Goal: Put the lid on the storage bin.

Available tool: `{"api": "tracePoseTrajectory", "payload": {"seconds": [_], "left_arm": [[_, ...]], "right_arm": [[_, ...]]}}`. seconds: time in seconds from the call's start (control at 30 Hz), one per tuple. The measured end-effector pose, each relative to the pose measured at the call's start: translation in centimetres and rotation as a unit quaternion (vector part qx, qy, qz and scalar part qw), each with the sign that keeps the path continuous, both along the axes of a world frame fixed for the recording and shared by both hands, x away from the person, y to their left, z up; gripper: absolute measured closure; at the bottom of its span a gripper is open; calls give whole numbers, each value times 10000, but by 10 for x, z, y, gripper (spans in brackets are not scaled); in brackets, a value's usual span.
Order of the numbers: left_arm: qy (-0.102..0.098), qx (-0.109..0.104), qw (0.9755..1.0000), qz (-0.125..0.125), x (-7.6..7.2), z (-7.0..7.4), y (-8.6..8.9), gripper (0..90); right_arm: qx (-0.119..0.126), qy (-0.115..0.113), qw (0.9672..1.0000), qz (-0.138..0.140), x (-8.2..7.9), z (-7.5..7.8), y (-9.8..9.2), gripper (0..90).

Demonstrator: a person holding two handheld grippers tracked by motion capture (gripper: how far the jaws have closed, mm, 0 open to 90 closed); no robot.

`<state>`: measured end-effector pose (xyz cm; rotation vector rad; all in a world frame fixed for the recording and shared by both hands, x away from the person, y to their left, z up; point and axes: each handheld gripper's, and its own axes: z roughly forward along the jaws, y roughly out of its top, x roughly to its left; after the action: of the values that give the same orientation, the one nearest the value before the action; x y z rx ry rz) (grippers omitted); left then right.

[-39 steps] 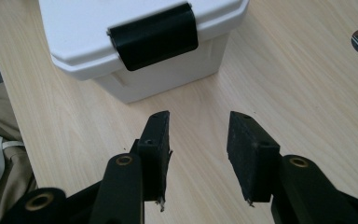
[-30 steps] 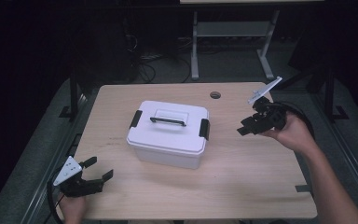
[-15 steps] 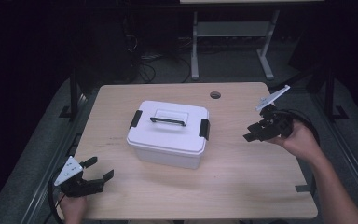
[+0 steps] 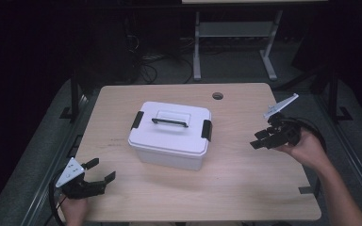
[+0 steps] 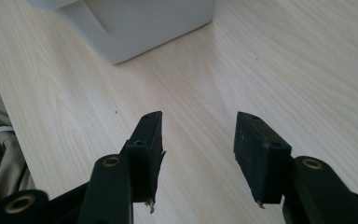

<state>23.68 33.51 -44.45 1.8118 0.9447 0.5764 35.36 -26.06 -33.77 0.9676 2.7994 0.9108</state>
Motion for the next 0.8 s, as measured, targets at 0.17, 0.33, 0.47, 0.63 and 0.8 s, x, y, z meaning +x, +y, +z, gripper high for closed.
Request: {"api": "tracePoseTrajectory", "payload": {"seconds": [0.17,0.33,0.47,0.63,0.8], "left_arm": [[13,27,10000,-9,0,0,0,137],[16,24,10000,-7,0,0,0,136],[11,29,10000,-8,0,0,-1,137],[3,16,10000,-1,0,0,0,136],[9,39,10000,-4,0,0,-1,136]], "right_arm": [[68,17,10000,-59,-4,-5,-4,507],[103,44,9999,-97,-7,-11,-8,505],[117,74,9998,-131,-9,-16,-12,501],[128,133,9997,-143,-13,-25,-16,502],[115,193,9996,-165,-16,-33,-20,502]]}}
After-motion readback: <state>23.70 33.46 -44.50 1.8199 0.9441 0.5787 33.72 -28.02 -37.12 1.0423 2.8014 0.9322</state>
